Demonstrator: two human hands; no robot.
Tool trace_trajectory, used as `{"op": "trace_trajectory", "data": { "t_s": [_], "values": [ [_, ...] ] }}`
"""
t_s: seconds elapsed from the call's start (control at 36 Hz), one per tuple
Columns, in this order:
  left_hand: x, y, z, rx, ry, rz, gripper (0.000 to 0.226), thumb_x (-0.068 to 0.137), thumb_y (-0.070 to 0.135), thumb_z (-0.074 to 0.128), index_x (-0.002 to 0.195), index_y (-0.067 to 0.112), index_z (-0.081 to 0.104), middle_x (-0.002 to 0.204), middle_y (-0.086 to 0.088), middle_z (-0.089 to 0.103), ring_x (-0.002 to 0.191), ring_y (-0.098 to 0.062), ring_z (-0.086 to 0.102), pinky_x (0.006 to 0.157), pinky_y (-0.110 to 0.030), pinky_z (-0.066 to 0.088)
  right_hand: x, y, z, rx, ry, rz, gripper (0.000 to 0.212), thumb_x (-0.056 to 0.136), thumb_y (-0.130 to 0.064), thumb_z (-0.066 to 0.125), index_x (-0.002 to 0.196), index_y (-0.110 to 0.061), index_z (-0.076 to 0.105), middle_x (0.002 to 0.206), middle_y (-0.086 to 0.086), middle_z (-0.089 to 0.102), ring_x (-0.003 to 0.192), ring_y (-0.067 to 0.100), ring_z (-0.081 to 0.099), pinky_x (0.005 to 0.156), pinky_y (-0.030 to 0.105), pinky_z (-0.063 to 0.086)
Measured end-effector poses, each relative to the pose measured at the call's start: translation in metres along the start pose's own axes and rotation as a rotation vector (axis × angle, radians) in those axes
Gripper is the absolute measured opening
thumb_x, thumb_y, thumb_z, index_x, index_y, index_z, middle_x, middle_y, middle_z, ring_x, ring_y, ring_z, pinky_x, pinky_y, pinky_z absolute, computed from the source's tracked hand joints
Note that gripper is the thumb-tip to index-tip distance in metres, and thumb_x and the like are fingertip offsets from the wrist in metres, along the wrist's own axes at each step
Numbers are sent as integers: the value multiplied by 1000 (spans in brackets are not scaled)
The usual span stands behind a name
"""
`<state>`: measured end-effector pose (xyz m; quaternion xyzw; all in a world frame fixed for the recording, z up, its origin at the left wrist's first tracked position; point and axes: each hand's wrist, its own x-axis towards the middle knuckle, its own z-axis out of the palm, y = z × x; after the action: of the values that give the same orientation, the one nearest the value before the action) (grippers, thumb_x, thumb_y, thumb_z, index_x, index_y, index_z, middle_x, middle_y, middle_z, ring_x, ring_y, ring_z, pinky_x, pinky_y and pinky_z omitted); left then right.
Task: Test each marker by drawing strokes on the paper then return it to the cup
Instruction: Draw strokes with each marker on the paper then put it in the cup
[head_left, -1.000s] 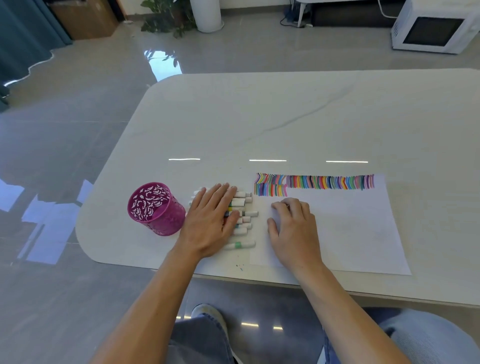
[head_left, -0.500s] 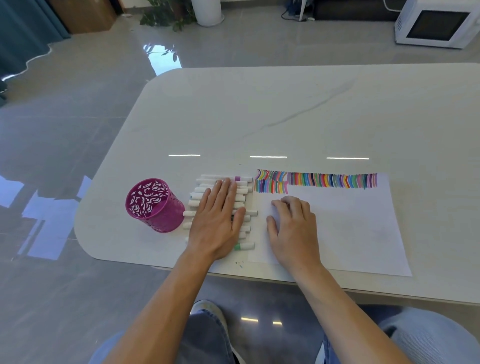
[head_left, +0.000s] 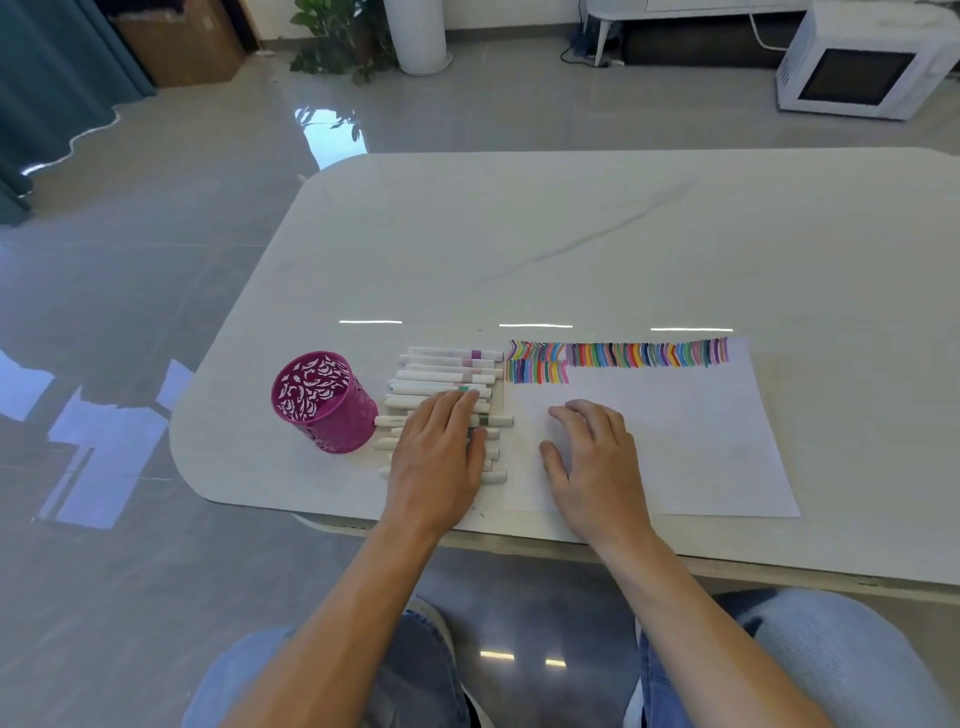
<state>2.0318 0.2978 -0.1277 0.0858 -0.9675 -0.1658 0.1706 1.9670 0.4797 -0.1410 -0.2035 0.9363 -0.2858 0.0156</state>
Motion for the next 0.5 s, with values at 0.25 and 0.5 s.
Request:
{"op": "trace_trajectory", "data": {
  "t_s": [0.25, 0.5],
  "values": [
    [-34, 10, -13, 27, -59, 78, 14, 92, 27, 67, 102, 18, 65, 104, 4, 57, 96, -17, 52, 83, -30, 49, -24, 12, -8, -52, -49, -20, 40, 102, -34, 60, 138, -18, 60, 142, -1, 54, 134, 19, 44, 112, 36, 40],
    [-48, 14, -20, 96, -139, -18, 20, 91, 14, 67, 111, 16, 66, 111, 0, 62, 100, -23, 55, 84, -37, 50, -37, 15, -14, -67, -68, -45, 38, 102, -31, 59, 136, -16, 62, 141, 1, 55, 134, 22, 45, 110, 36, 39]
  ]
}}
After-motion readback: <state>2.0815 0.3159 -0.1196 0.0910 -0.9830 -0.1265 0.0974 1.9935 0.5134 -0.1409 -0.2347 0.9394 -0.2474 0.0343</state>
